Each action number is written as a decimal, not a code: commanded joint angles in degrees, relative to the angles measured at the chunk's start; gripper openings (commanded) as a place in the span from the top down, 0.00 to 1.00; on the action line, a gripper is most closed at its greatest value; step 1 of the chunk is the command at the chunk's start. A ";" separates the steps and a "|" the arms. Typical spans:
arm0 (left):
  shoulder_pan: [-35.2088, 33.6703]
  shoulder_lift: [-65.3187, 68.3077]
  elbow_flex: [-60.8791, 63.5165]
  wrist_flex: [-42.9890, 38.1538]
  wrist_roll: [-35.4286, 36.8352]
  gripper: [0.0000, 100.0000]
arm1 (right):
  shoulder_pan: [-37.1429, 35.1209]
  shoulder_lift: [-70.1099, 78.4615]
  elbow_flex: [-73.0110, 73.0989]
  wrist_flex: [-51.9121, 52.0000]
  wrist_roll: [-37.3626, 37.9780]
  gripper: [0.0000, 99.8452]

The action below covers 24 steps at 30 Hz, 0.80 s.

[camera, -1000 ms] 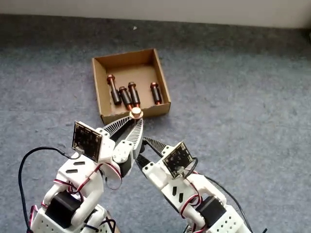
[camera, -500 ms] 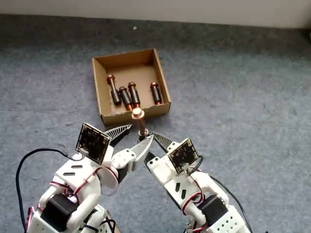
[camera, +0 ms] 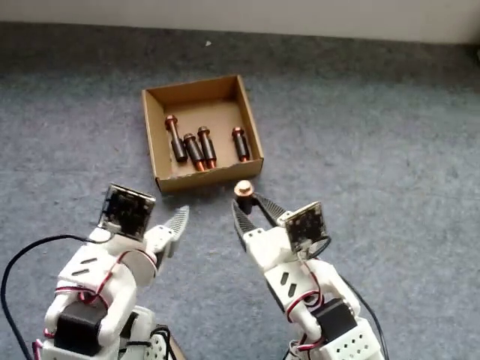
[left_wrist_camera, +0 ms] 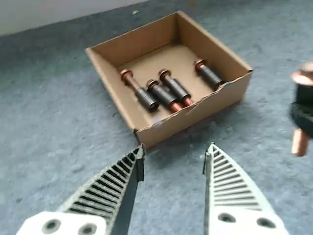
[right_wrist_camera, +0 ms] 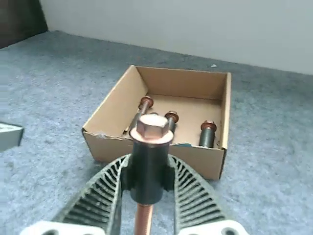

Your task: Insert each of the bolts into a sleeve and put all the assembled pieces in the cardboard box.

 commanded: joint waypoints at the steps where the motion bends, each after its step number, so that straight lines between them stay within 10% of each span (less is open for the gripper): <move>1: -12.00 0.22 5.23 0.79 -0.53 0.78 | 3.30 -0.31 -3.21 -1.45 -2.11 1.00; 9: -19.21 0.22 22.90 -5.01 -0.62 0.78 | 3.12 6.46 -9.01 -6.20 6.59 1.00; 24: -19.30 0.22 26.59 -9.32 -0.62 0.78 | 0.48 83.82 -53.76 -27.21 8.97 1.00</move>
